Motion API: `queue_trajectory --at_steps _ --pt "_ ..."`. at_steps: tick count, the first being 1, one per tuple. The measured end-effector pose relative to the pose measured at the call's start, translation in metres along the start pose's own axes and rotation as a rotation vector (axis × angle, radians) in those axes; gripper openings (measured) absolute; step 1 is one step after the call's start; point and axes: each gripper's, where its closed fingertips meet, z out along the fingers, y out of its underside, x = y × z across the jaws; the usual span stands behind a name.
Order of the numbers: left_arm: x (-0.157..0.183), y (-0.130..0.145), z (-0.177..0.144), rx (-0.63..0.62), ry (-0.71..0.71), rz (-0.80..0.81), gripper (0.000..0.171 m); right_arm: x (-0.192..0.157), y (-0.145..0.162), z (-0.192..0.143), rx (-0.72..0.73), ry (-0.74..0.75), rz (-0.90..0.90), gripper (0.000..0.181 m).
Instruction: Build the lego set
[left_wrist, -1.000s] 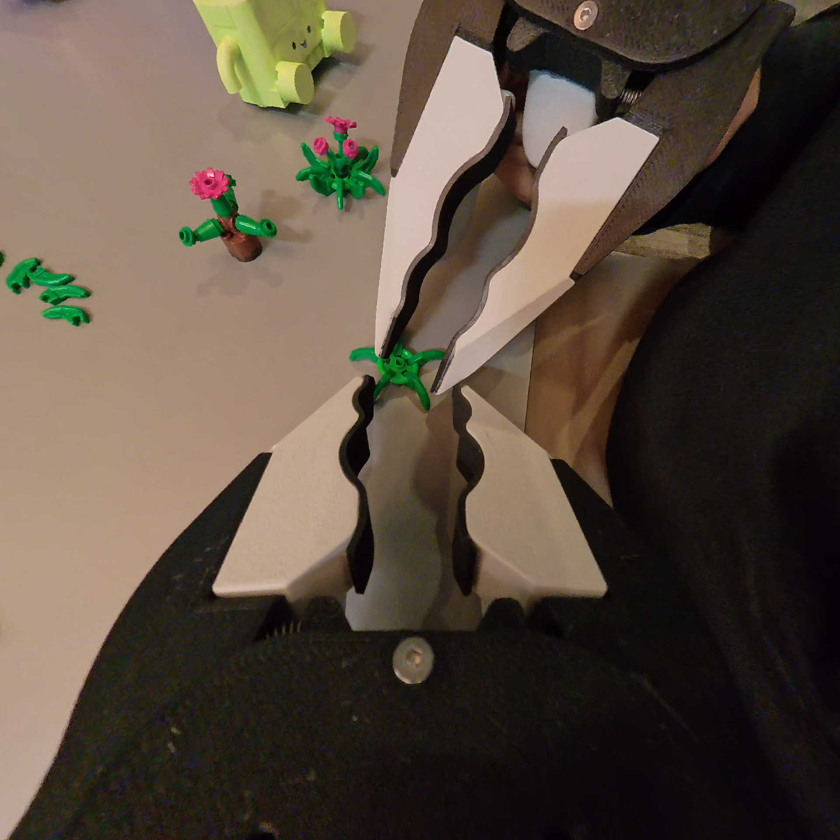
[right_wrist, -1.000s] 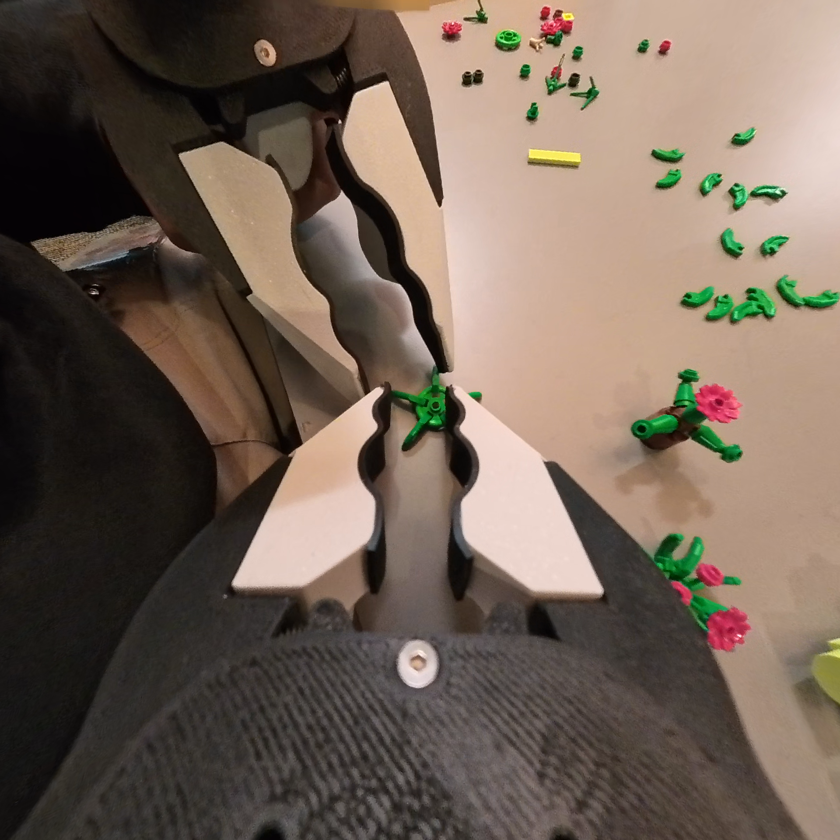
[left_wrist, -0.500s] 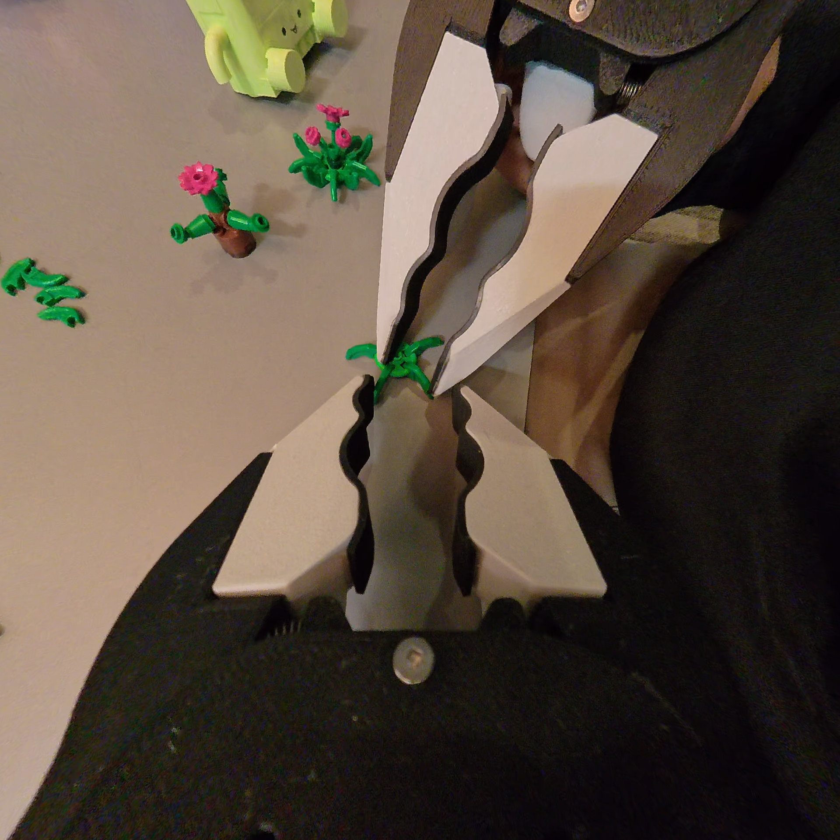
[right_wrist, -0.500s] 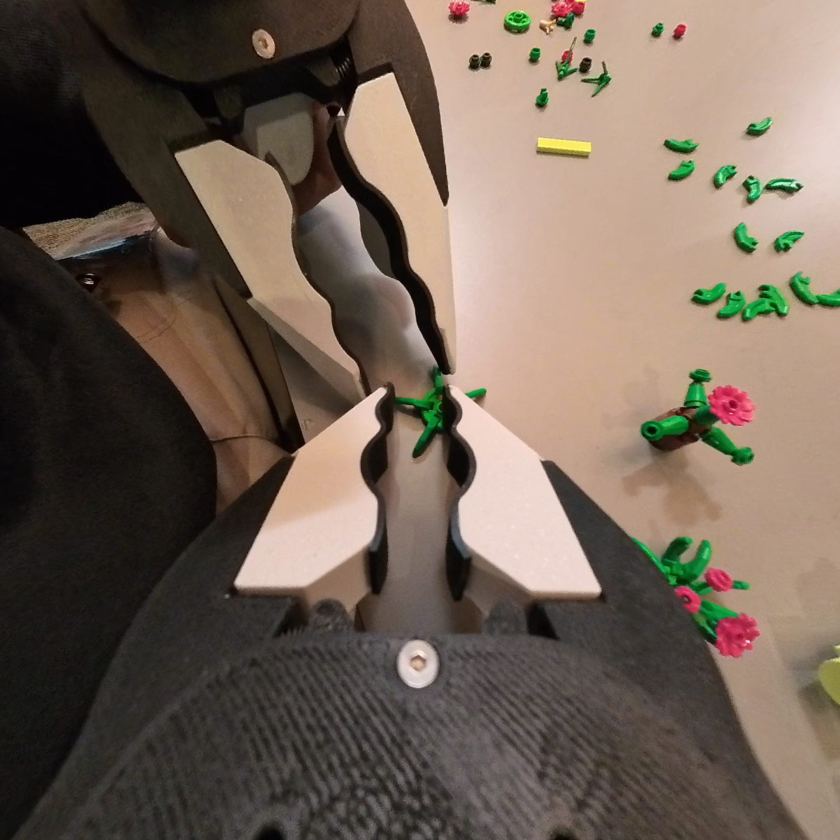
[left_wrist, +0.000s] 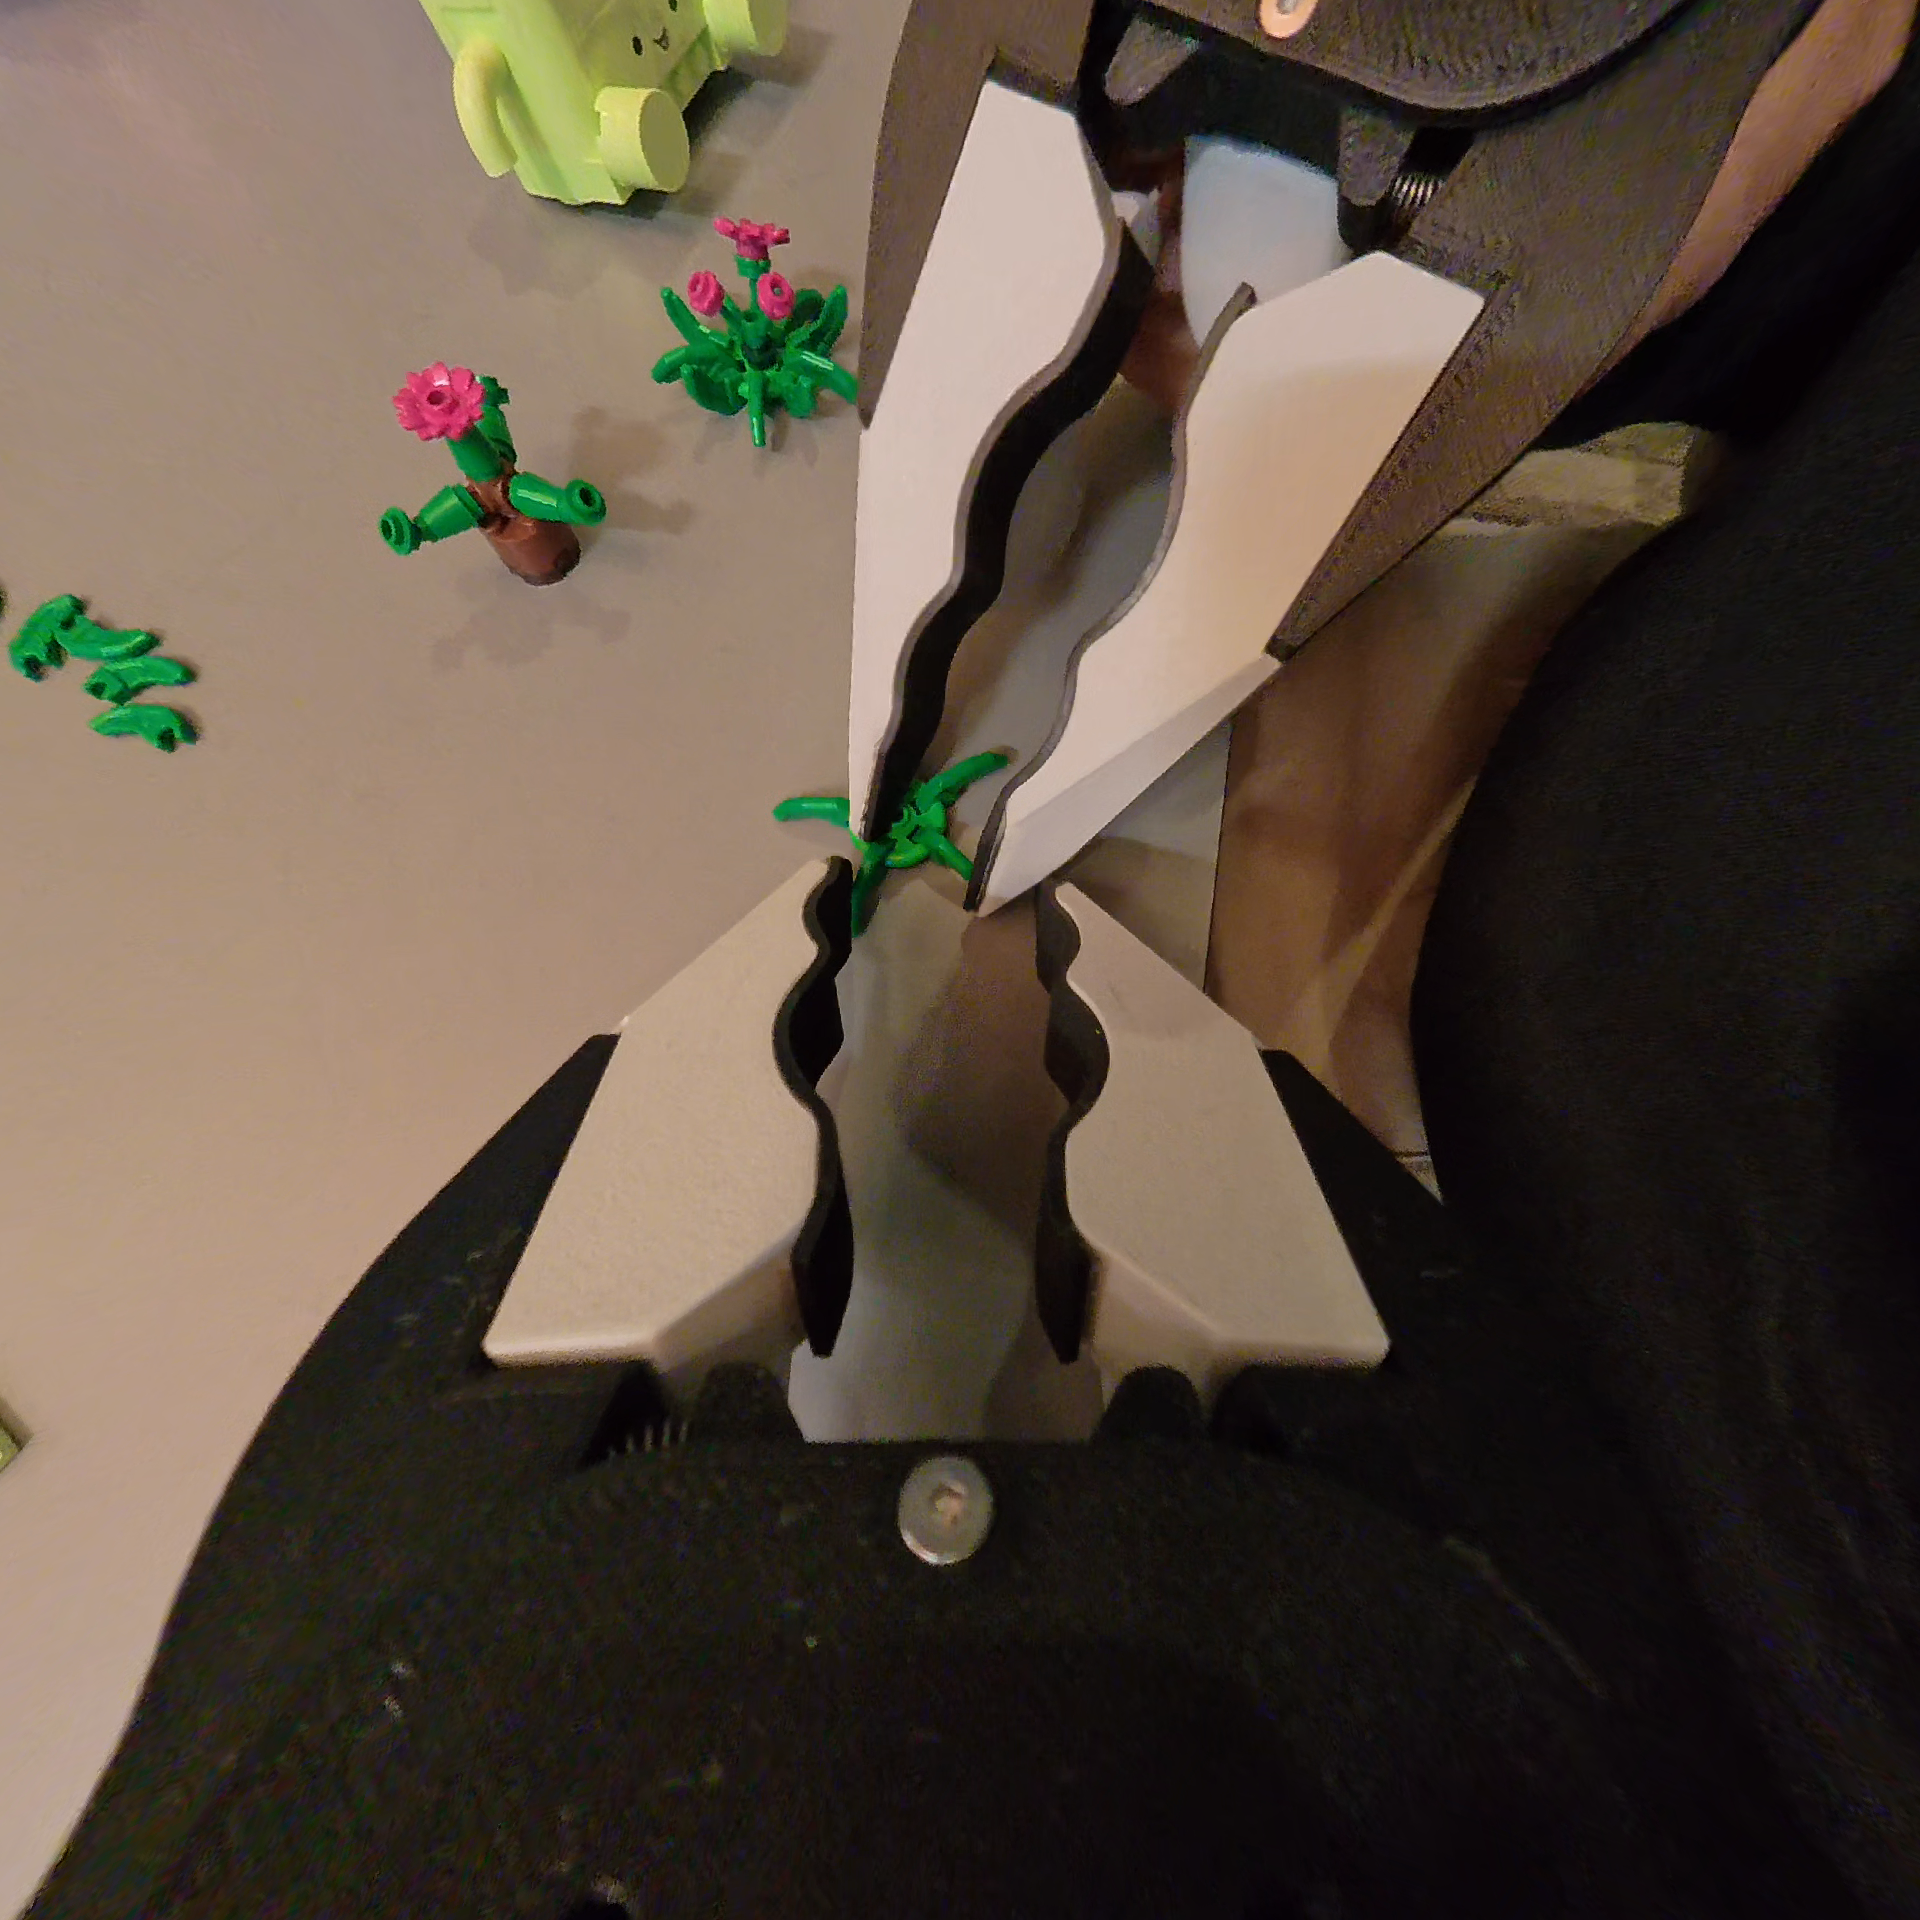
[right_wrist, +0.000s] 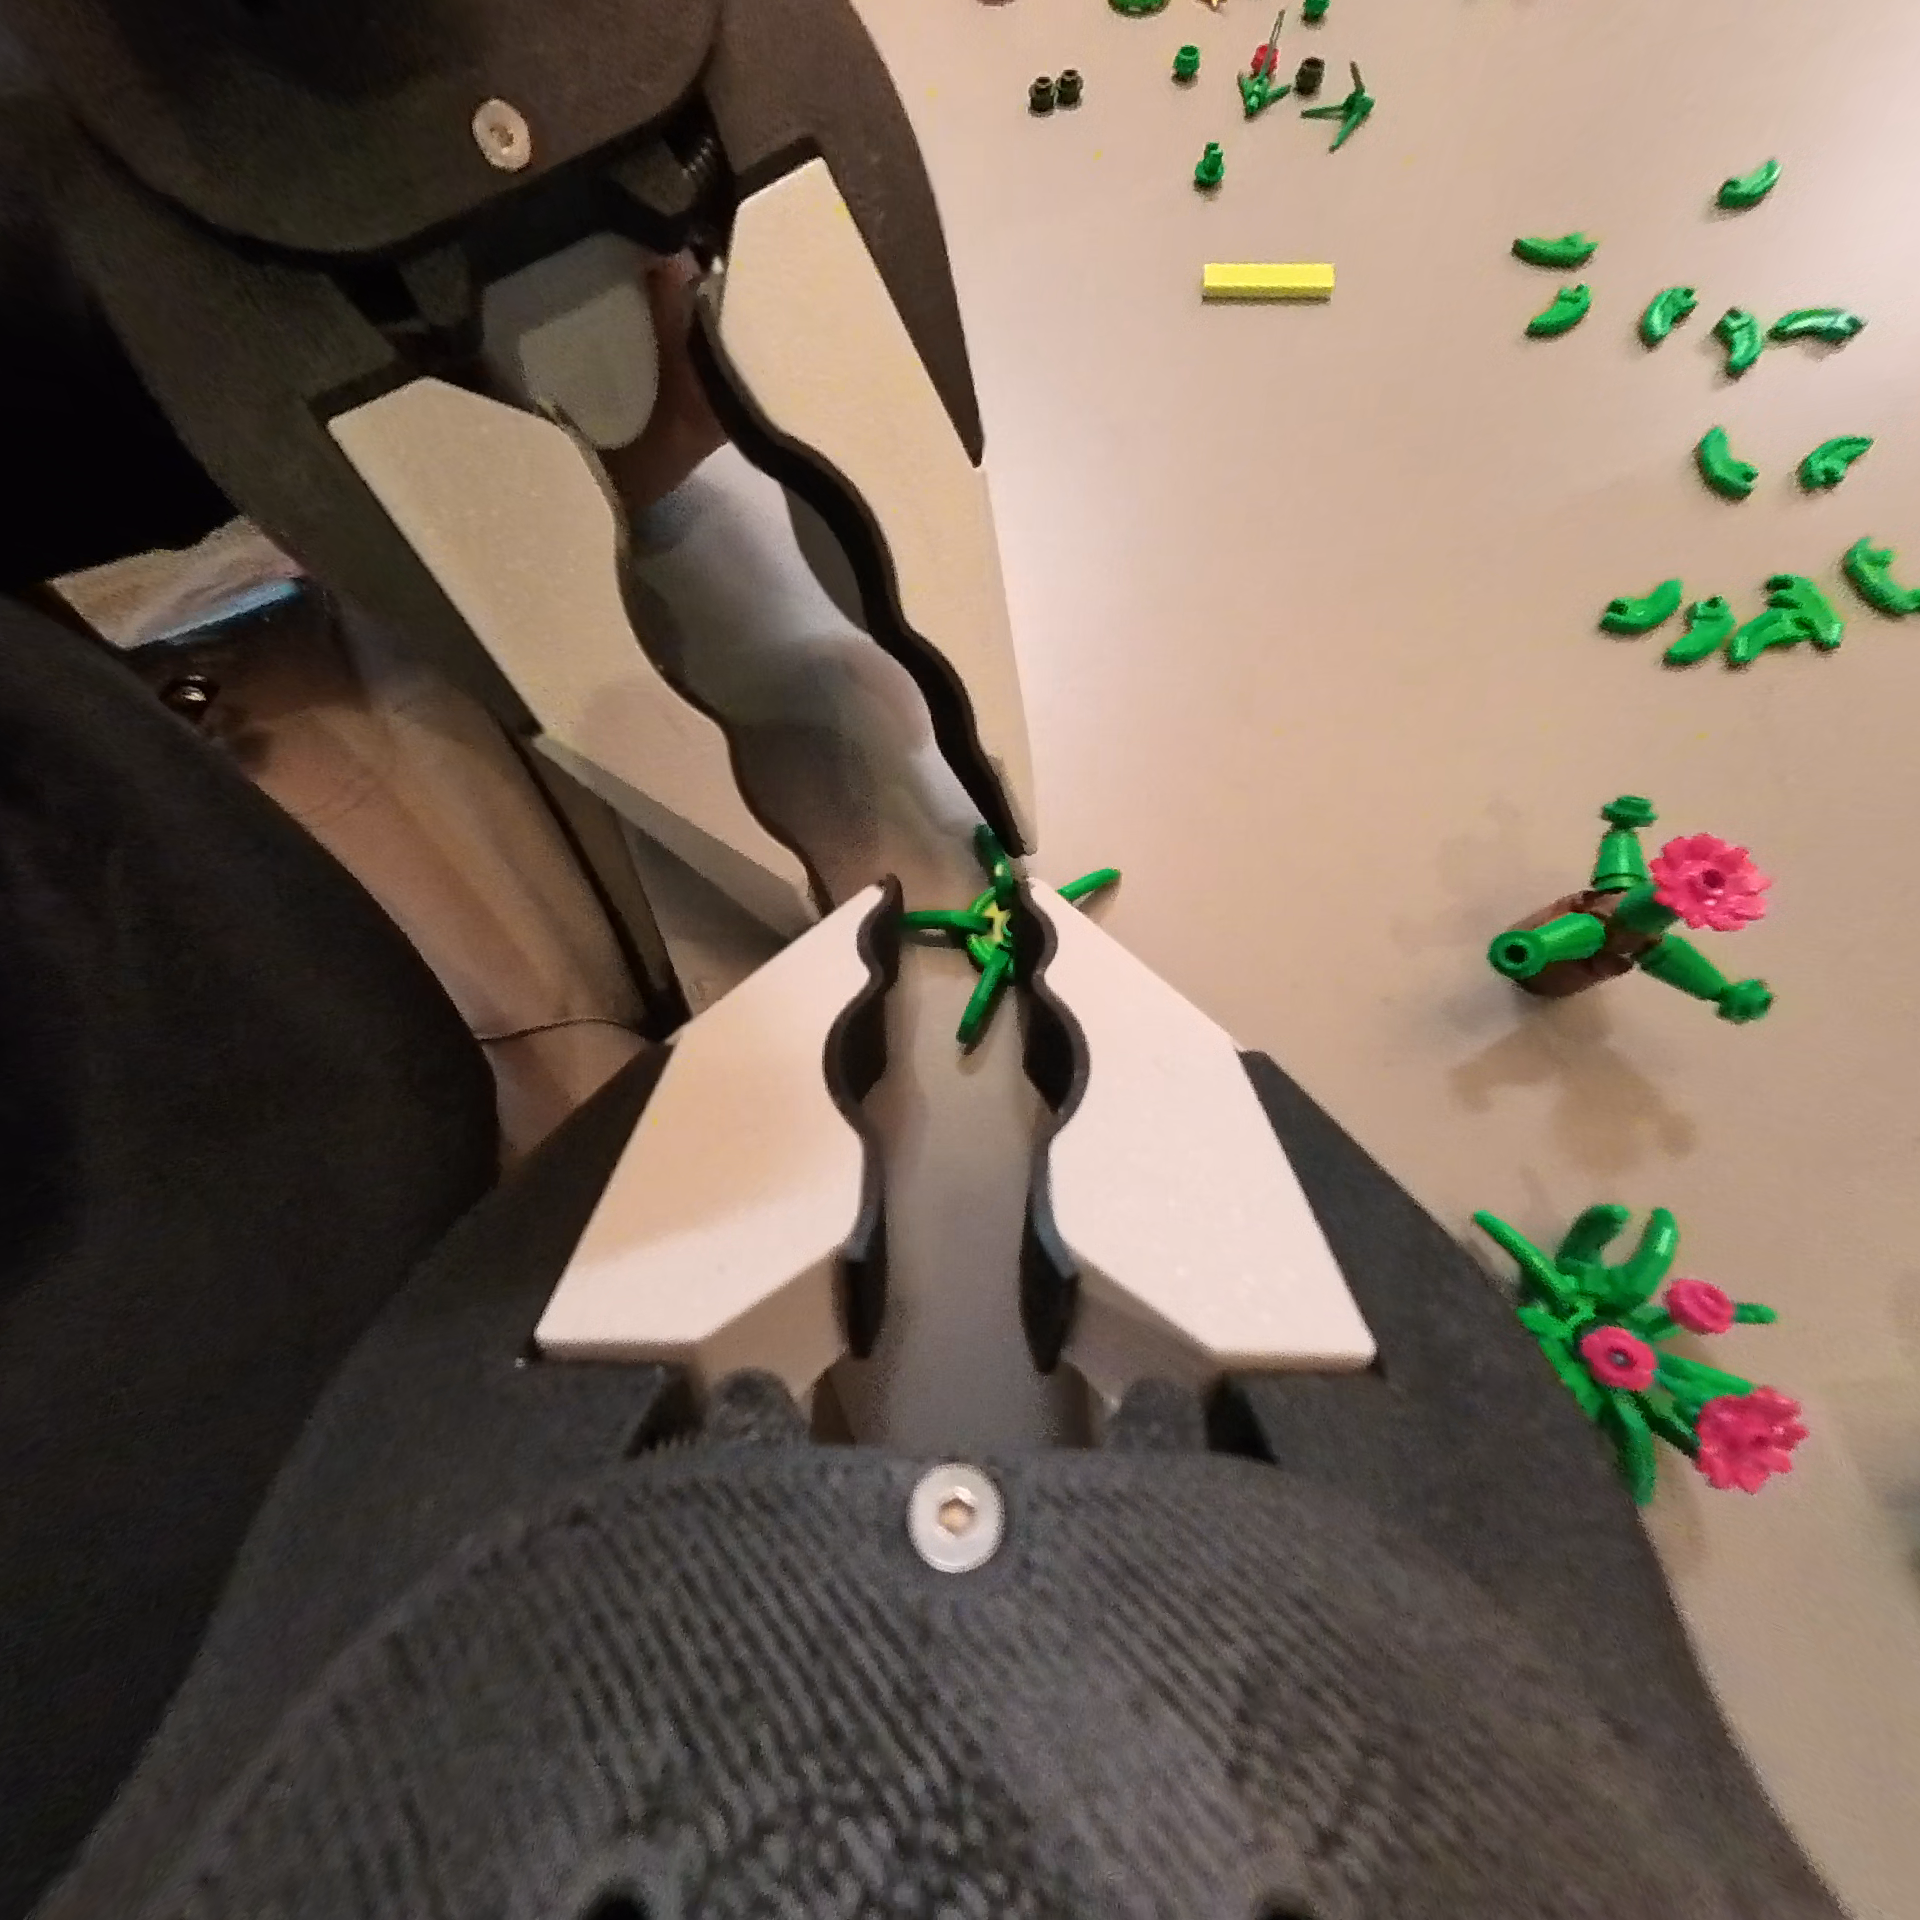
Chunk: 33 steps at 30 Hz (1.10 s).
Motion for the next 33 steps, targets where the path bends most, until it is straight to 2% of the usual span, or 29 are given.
queue_trajectory --at_steps 10,15,17,21,27,33 --pt "0.001 0.000 0.000 -0.004 0.004 0.006 0.035 -0.002 -0.002 -0.002 0.016 -0.041 0.045 0.020" --pt "0.000 -0.001 0.000 0.005 0.005 -0.005 0.034 0.002 -0.028 -0.032 0.260 -0.175 0.183 0.036" --pt "0.000 -0.002 -0.002 0.017 0.012 -0.014 0.034 0.010 -0.029 -0.040 0.296 -0.196 0.237 0.043" --pt "-0.001 -0.005 -0.004 0.039 0.027 -0.040 0.034 0.014 -0.020 -0.036 0.233 -0.164 0.229 0.046" --pt "-0.003 -0.005 -0.004 0.041 0.024 -0.050 0.034 0.008 -0.004 -0.018 0.085 -0.063 0.096 0.043" --pt "-0.004 -0.003 -0.003 0.028 0.014 -0.054 0.034 0.008 -0.005 -0.018 0.090 -0.063 0.099 0.042"
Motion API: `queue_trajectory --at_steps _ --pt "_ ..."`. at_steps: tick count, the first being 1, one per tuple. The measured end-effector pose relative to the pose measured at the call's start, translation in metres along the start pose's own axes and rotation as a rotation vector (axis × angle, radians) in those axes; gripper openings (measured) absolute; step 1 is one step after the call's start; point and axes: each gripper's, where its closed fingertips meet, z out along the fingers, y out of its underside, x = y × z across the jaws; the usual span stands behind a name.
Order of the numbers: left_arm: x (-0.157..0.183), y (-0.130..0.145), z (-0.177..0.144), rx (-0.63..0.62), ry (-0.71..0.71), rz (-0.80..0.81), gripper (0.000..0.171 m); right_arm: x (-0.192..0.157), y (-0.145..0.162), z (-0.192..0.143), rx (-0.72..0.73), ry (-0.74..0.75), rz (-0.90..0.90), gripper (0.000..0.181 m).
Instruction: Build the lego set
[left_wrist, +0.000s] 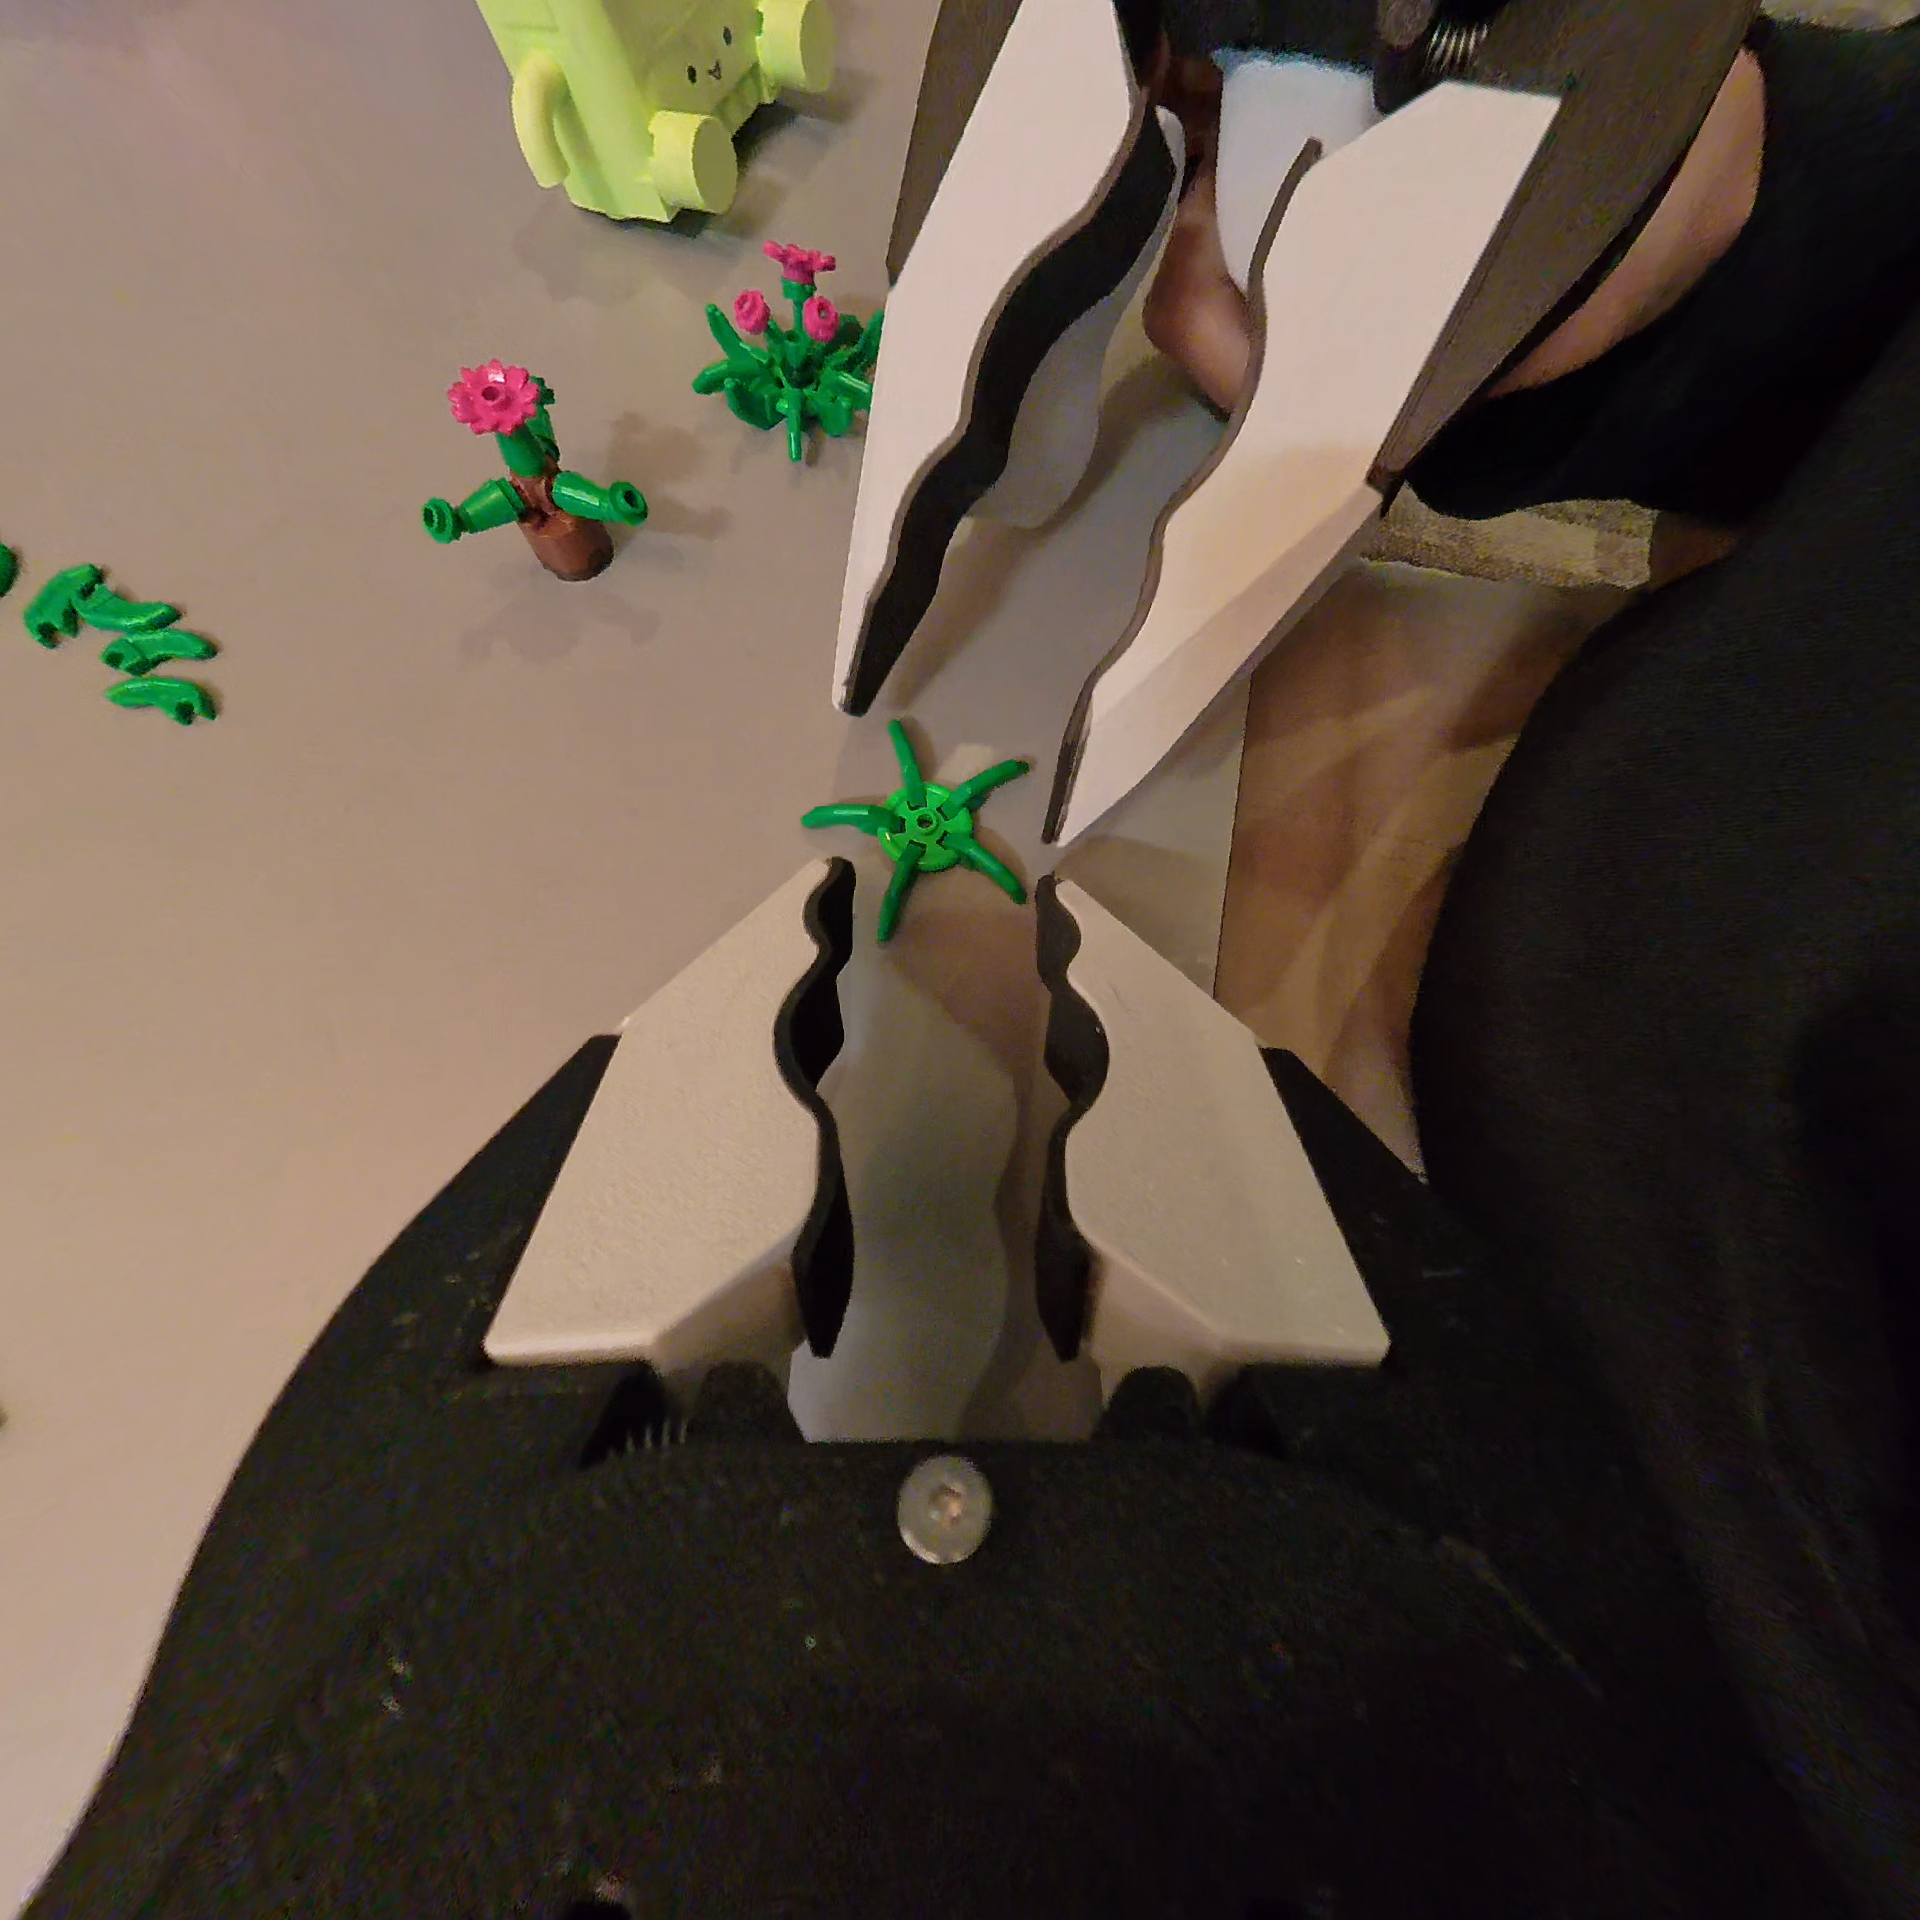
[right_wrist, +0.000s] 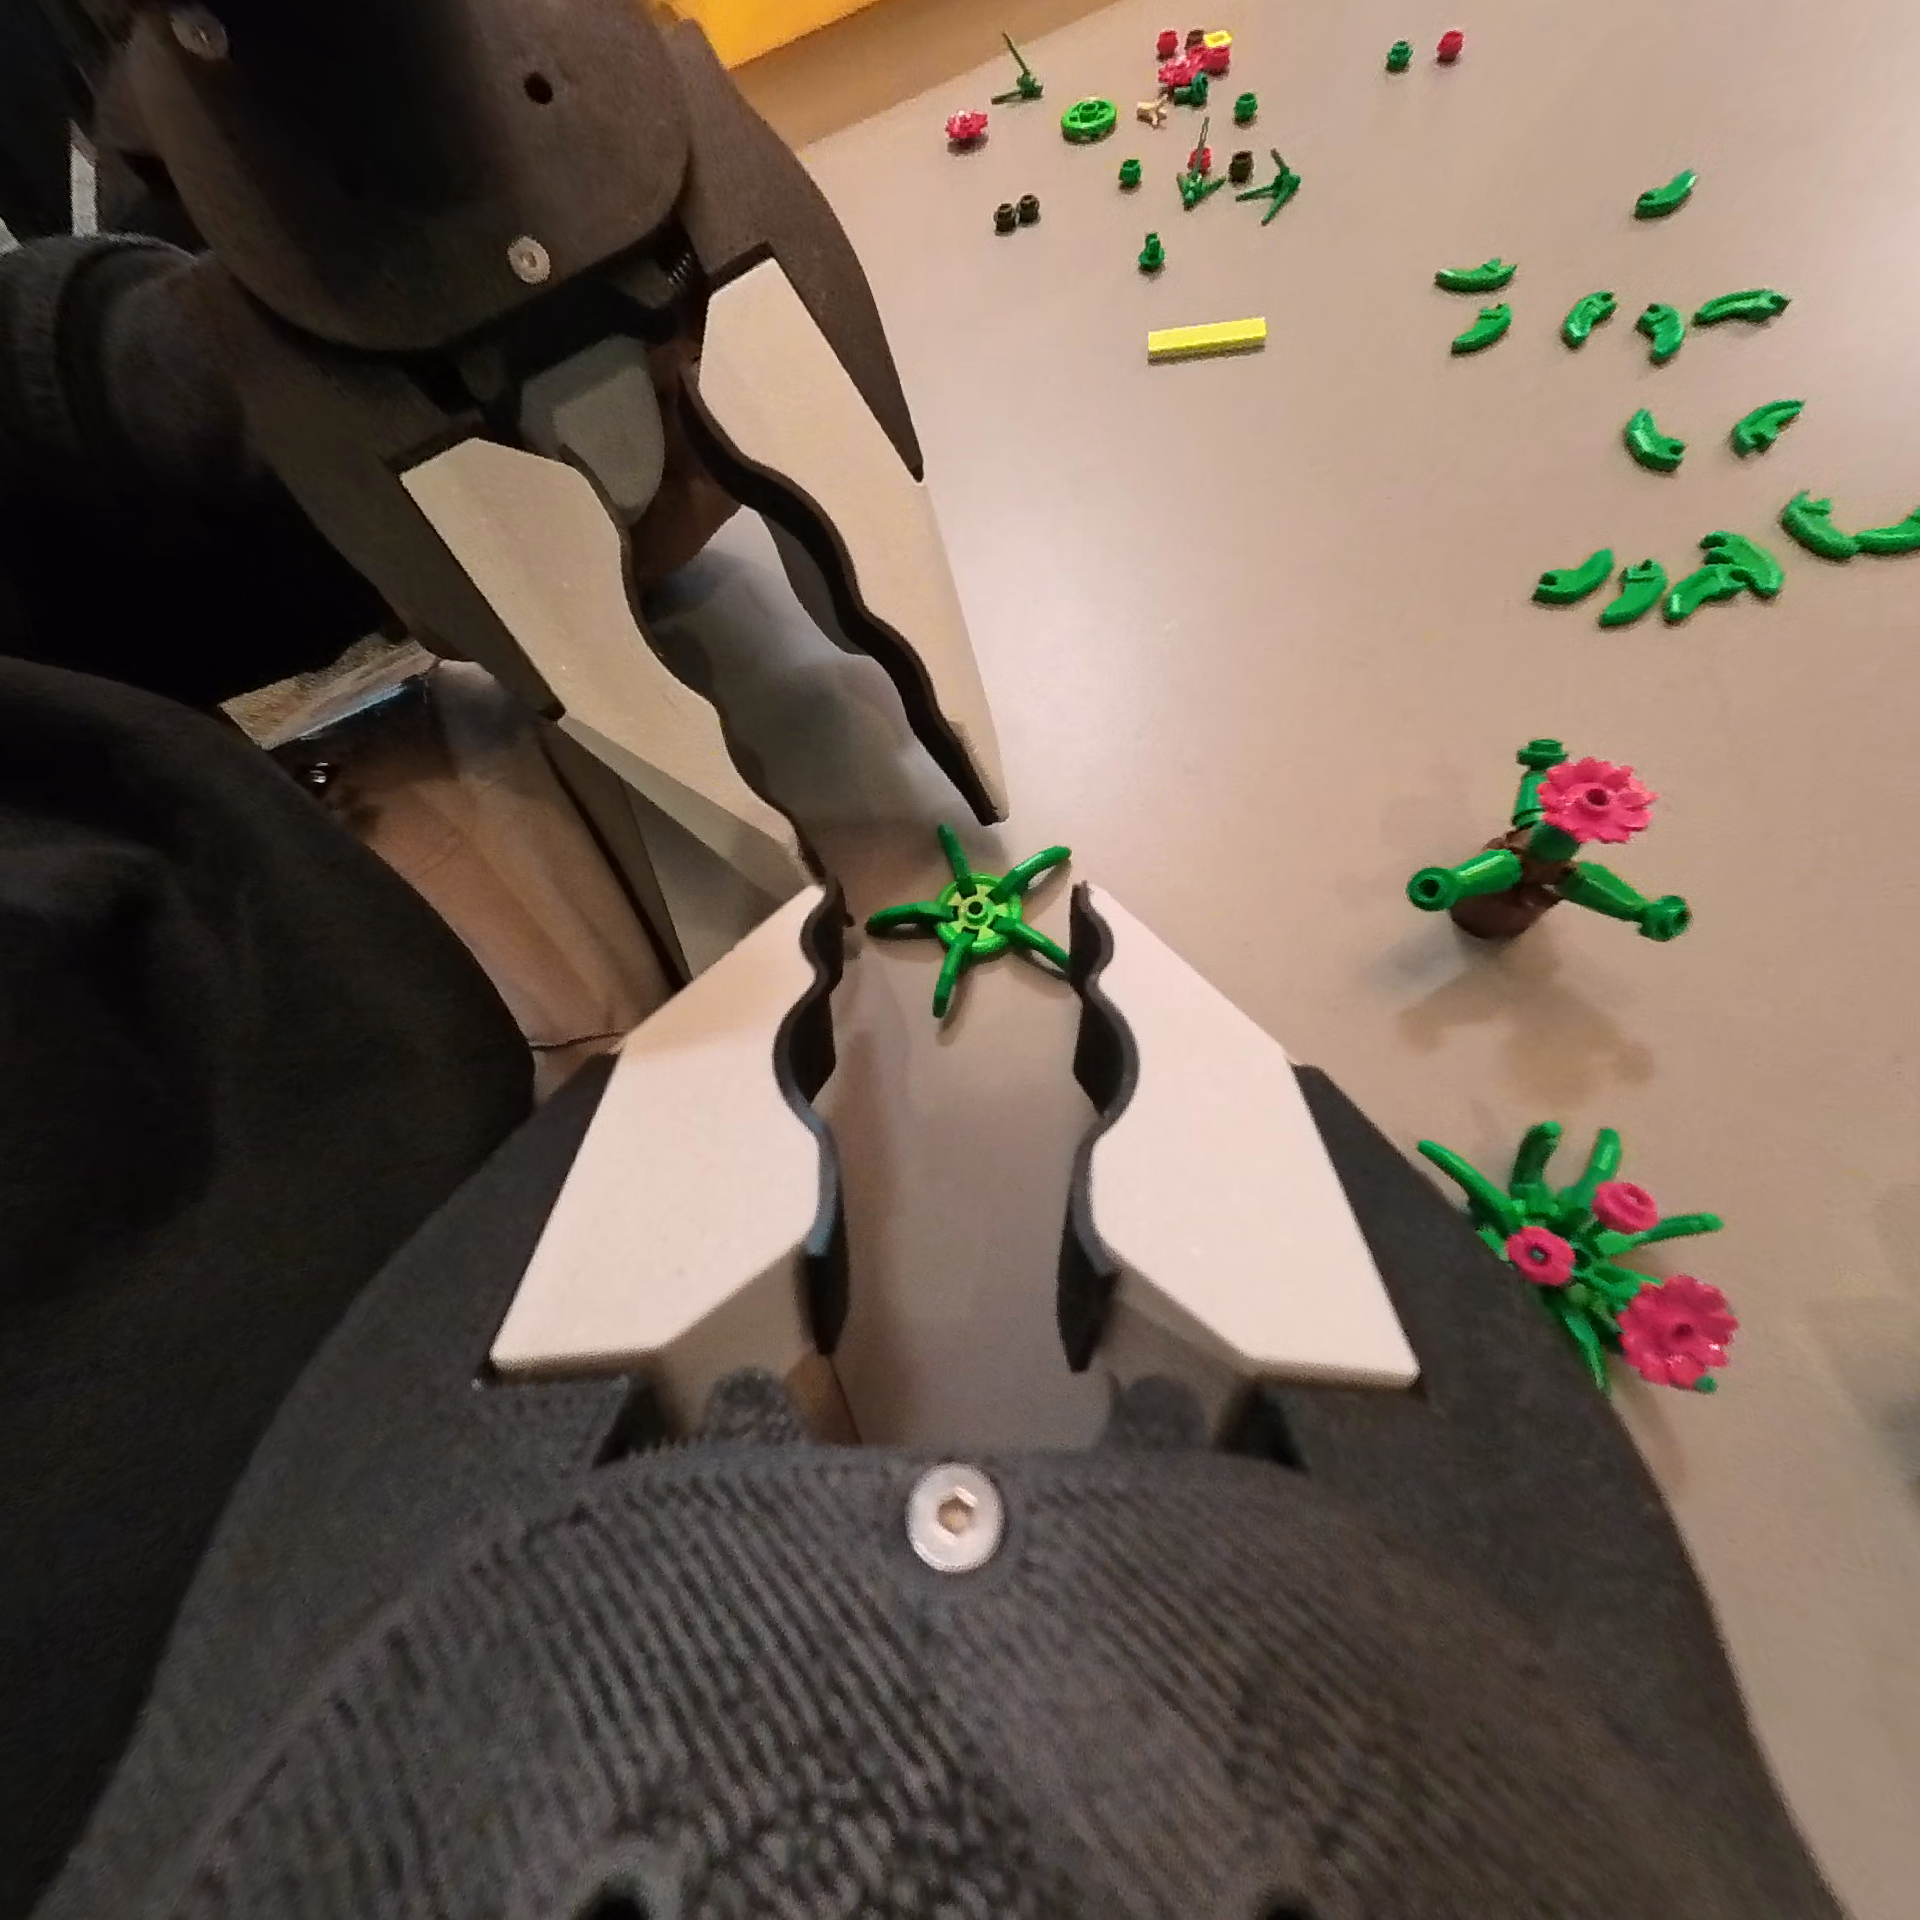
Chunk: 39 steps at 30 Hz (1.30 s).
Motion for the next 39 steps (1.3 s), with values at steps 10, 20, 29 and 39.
queue_trajectory --at_steps 10,20,29,39 --pt "-0.0002 0.0045 0.0040 -0.040 -0.018 0.019 0.035 0.0027 0.0021 0.0018 -0.014 0.042 -0.022 0.043" --pt "-0.0011 0.0053 0.0046 -0.046 -0.014 0.005 0.036 0.0031 0.0036 0.0033 -0.026 0.061 -0.039 0.044" --pt "-0.0013 0.0053 0.0045 -0.045 -0.011 0.000 0.036 0.0036 0.0051 0.0049 -0.038 0.070 -0.046 0.043" --pt "-0.0018 0.0052 0.0043 -0.044 -0.006 -0.010 0.034 0.0043 0.0060 0.0056 -0.044 0.073 -0.043 0.043"
